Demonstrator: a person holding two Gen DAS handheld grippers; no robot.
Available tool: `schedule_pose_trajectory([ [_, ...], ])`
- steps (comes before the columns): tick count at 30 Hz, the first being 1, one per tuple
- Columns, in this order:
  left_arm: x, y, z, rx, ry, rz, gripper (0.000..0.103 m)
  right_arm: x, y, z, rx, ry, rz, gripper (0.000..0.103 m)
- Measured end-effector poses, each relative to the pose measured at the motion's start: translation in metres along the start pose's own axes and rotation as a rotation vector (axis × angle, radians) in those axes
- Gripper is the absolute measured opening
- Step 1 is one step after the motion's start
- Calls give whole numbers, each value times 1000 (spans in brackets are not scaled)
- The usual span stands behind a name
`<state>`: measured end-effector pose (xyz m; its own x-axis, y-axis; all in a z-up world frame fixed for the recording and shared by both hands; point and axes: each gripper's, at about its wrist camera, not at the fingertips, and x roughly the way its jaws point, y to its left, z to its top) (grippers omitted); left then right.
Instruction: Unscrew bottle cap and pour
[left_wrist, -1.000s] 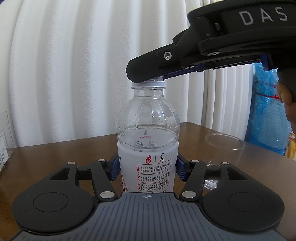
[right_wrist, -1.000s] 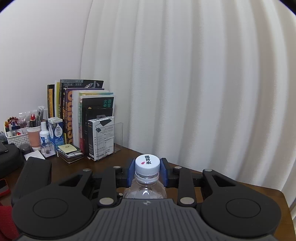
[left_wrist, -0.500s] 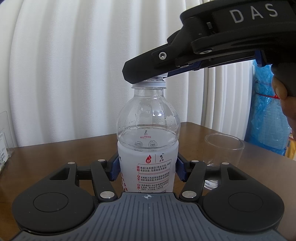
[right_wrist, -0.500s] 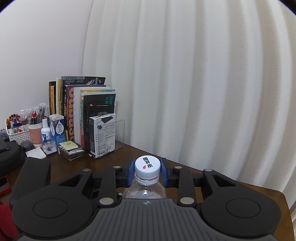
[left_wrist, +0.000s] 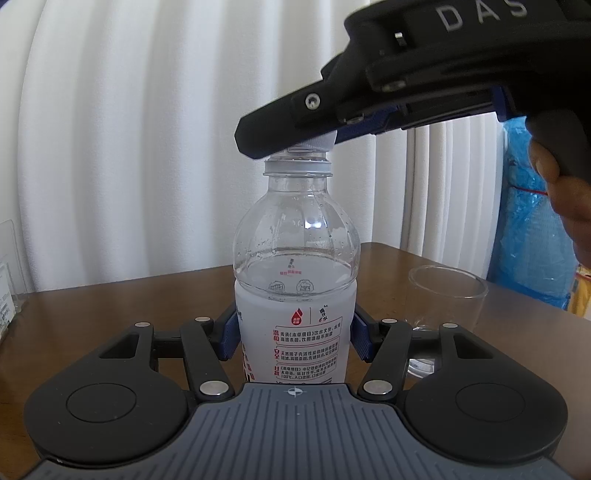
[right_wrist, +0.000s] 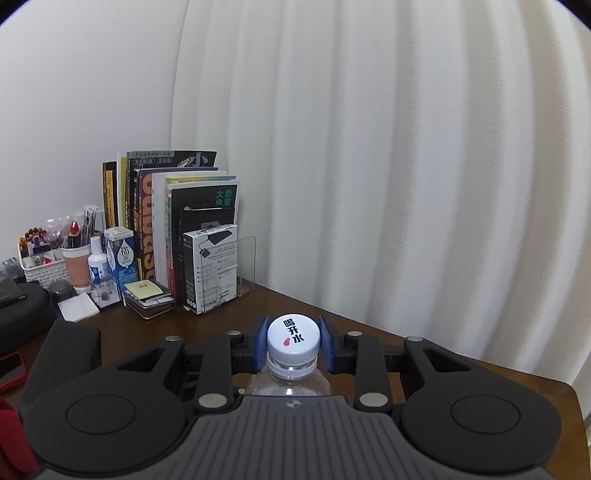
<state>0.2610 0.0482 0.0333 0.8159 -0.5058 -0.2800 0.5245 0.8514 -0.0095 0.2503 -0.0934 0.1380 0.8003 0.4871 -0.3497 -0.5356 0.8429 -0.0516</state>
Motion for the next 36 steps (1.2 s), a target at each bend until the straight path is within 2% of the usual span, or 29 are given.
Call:
schedule_pose_trajectory([
  [7,1,1,0,1,3,0,58,4,0,3,-27,26,17,32],
  [29,4,5,-3,3,10,0,58,2,-2,-3,-11,-6,26,32],
  [36,5,5,-3,5,10,-2,58,0,-2,-6,-14,-21,10,43],
])
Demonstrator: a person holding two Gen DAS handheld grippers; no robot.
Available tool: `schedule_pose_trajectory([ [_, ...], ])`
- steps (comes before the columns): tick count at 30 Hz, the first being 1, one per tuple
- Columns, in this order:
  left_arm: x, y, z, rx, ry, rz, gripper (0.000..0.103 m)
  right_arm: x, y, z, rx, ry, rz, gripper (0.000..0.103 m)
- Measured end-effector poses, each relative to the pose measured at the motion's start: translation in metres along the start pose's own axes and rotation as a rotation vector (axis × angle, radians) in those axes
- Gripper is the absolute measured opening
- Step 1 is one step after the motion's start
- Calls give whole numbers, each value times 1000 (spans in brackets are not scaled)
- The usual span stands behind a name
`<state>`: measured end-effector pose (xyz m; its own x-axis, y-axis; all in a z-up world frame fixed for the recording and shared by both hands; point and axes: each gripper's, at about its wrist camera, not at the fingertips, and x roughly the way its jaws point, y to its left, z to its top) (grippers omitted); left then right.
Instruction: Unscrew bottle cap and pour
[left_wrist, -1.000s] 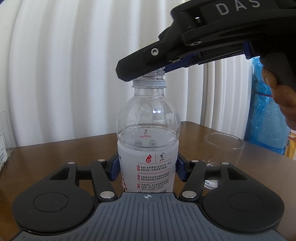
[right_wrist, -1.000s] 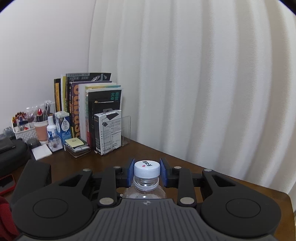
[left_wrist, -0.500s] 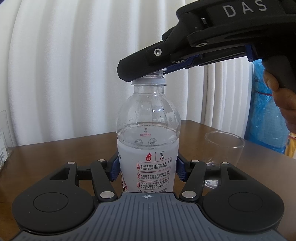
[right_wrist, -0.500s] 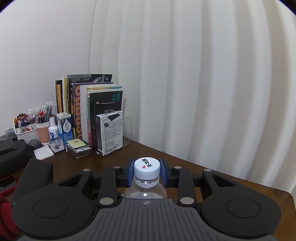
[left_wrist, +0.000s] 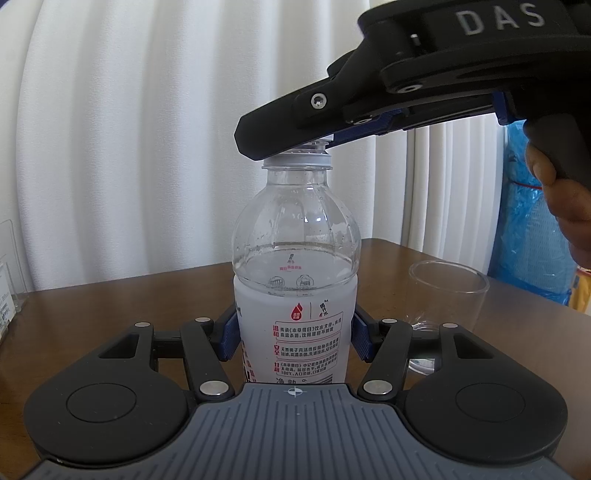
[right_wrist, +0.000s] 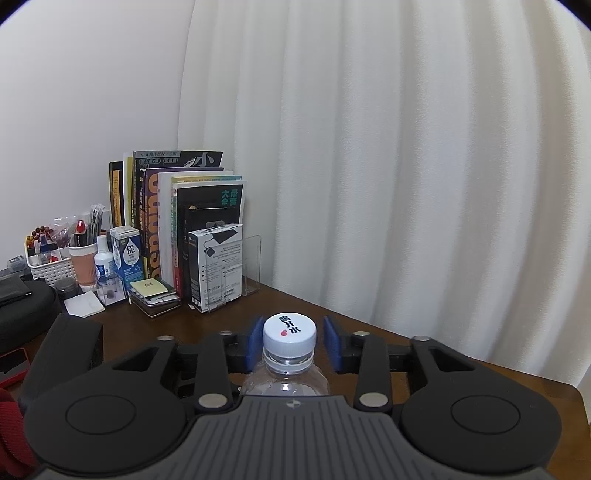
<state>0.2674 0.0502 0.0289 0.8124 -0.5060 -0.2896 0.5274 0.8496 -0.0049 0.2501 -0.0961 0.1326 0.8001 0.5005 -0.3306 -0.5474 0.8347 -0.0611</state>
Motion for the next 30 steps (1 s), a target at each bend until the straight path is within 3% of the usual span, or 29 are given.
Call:
schedule_pose_trajectory([
  [30,-1,3,-1,1,3,1,58,-21,7,-10,-8,-19,5,43],
])
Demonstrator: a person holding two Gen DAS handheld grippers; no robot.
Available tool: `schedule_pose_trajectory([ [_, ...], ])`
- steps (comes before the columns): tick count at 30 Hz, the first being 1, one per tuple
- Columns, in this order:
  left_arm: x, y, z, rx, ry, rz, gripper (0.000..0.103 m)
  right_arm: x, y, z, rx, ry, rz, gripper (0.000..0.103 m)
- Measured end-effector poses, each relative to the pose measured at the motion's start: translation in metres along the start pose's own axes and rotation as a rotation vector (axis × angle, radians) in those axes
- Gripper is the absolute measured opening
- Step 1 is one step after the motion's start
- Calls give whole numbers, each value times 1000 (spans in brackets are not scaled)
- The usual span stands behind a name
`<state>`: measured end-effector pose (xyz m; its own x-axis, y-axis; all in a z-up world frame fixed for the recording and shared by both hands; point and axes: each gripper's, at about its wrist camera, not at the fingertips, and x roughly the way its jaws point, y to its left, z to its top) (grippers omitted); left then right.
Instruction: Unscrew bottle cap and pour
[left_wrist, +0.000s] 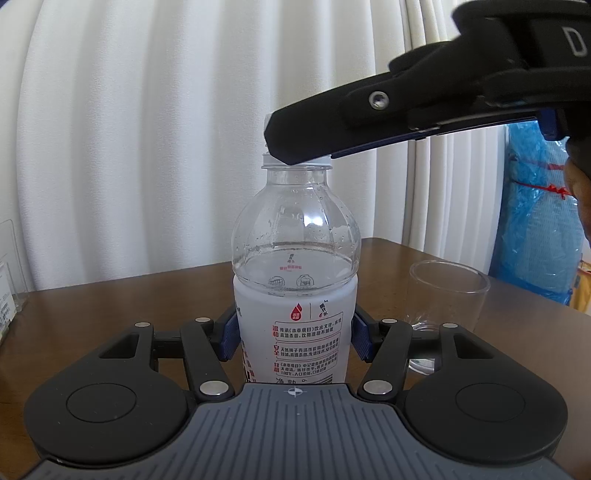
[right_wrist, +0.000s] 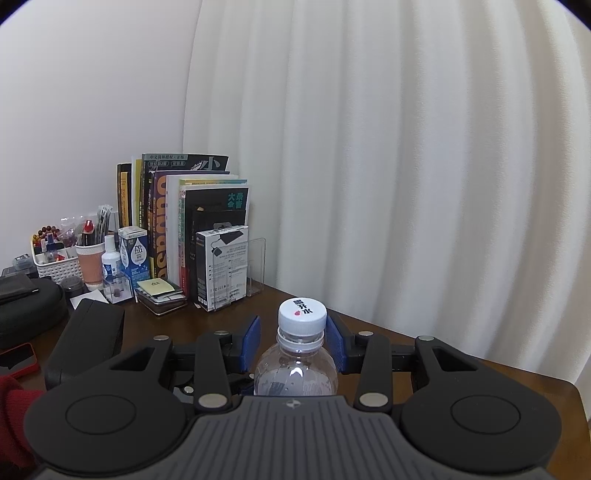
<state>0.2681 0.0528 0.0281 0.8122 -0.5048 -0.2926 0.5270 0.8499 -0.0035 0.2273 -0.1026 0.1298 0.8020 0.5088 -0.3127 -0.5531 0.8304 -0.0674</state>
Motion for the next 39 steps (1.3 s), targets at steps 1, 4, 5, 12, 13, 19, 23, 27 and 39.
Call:
schedule_pose_trajectory([
  [1,0,0,0,0,0,0,58,-1,0,0,-2,0,0,43],
  [4,0,0,0,1,0,0,58,-3,3,-1,-9,1,2,43],
  [5,0,0,0,1,0,0,58,-3,3,-1,-11,1,2,43],
  [12,0,1,-1,2,0,0,58,-7,4,-2,-17,-3,-7,43],
  [13,1,1,-1,2,0,0,58,-7,4,-1,-17,-5,-9,43],
  [19,1,1,-1,2,1,1,58,-2,0,7,-11,-30,-18,48],
  [23,1,0,-1,3,1,2,58,1,3,7,-32,-27,-19,48],
  [27,2,1,-1,2,1,0,58,6,3,9,-41,-20,-21,46],
  [39,5,1,-1,-2,1,1,58,8,-5,4,52,-25,-22,32],
])
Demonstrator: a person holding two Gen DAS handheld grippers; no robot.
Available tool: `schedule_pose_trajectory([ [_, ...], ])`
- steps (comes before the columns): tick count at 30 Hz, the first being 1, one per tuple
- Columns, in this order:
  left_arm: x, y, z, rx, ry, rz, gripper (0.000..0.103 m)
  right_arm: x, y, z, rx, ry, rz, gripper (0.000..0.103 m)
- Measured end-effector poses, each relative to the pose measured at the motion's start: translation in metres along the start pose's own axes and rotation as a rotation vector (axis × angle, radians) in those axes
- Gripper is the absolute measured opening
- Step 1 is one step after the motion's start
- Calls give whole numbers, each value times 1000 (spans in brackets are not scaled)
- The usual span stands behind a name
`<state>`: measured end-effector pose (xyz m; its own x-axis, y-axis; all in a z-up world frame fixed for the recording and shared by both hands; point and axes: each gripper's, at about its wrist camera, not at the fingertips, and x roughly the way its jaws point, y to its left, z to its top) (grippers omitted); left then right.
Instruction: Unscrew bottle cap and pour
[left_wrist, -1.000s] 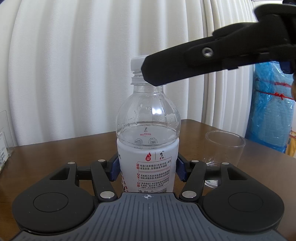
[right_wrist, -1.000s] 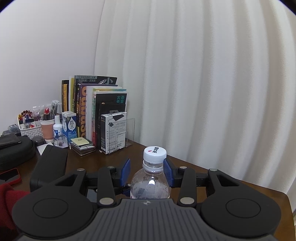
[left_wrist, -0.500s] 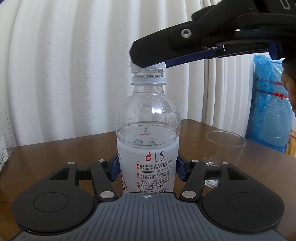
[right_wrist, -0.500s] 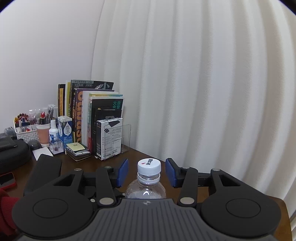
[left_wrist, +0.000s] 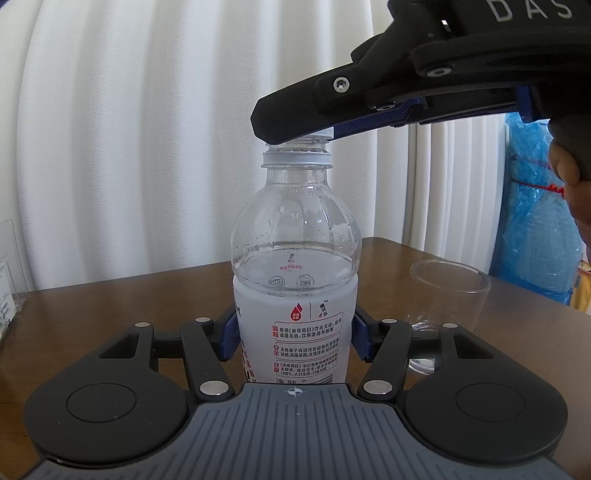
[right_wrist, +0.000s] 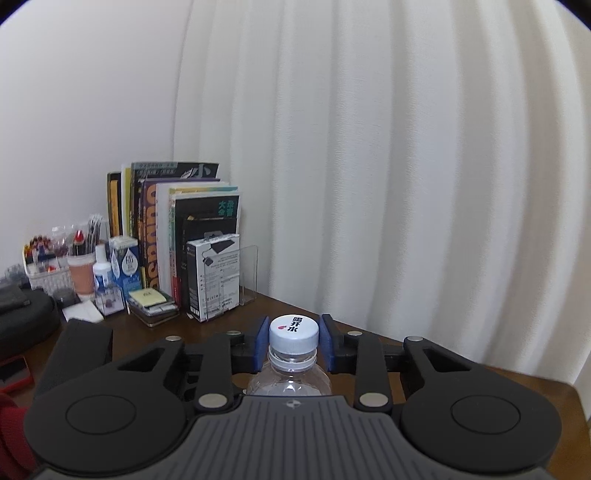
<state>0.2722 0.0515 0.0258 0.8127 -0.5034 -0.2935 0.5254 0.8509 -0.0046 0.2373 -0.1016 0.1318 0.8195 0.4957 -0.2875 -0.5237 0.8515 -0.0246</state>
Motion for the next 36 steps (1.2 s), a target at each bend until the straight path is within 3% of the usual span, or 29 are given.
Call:
schedule_pose_trajectory([
  [19,-2,-7,3,2,4,6,58,7,31,-10,-22,-36,-178,32],
  [29,-1,-13,3,1,3,4,58,5,32,-11,-18,-58,-182,33],
  [31,1,-14,3,1,3,4,58,5,32,-11,-17,-54,-177,37],
  [33,2,-17,4,0,4,3,58,3,30,-11,-16,-47,-171,48],
  [36,5,-19,4,1,4,2,58,0,26,-9,-32,-42,-155,50],
])
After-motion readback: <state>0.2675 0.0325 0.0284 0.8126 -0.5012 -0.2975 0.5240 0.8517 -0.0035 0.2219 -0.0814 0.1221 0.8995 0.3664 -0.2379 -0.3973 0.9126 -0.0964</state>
